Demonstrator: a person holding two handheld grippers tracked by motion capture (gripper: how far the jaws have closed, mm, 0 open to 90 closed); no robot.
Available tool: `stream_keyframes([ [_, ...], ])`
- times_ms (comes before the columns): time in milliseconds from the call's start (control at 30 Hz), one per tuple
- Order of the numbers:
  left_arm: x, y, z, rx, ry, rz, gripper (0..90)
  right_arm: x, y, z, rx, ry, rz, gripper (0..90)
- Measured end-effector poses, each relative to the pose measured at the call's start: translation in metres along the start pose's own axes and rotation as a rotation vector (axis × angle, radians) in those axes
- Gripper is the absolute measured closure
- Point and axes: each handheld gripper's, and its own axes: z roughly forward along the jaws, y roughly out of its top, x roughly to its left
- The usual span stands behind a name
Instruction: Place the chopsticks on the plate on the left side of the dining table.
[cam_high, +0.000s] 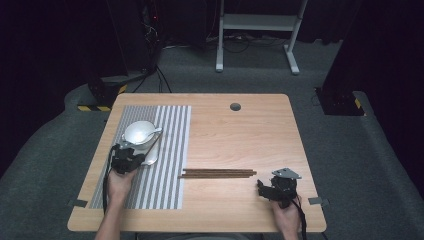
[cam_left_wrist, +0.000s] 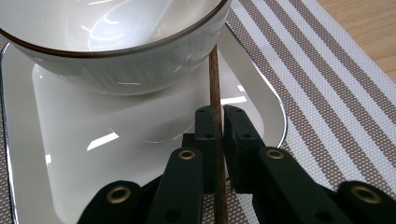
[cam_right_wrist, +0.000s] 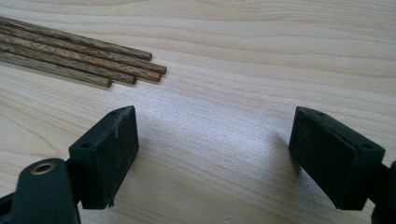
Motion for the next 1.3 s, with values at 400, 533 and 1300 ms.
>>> stream_keyframes([
  [400, 0.0036, -0.001, -0.0002, -0.01, 0.008, -0.016, 75.2, 0.0, 0.0, 0.0, 0.0, 0.0, 0.0, 15.5],
  [533, 0.0047, -0.0015, -0.0001, -0.011, 0.005, -0.031, 68.6, 0.0, 0.0, 0.0, 0.0, 0.0, 0.0, 15.5],
  [1300, 0.0082, -0.0088, -0.0059, -0.066, -0.017, -0.094, 63.7, -0.0001, 0.0, 0.0, -0.001, 0.0, -0.002, 15.5],
])
